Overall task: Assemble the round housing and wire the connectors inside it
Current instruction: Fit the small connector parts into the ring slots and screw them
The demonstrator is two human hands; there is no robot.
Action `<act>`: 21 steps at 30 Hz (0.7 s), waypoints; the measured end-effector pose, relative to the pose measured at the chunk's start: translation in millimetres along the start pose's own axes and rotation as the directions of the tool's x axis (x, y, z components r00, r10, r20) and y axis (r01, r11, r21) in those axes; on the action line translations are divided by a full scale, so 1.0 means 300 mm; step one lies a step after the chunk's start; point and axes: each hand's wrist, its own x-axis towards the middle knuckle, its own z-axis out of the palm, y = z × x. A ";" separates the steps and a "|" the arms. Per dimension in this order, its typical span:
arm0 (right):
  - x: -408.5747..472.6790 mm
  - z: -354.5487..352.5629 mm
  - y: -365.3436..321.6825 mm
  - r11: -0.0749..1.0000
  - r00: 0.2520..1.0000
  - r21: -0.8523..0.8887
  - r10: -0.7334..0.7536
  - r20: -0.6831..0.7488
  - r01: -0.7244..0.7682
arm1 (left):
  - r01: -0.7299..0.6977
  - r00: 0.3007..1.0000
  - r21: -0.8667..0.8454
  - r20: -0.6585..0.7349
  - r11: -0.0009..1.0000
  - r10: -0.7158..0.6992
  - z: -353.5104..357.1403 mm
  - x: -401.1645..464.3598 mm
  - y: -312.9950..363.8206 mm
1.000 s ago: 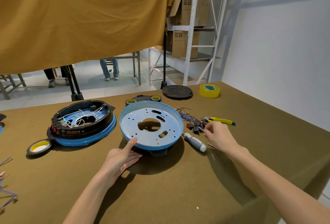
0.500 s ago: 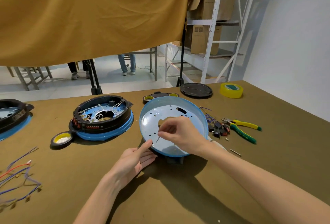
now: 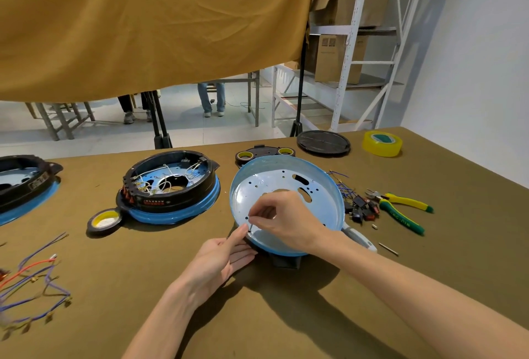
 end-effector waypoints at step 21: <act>0.023 0.003 0.030 0.998 0.983 0.053 0.022 0.184 -0.032 | 0.000 1.000 0.020 -0.029 1.000 0.000 0.011 0.005 0.002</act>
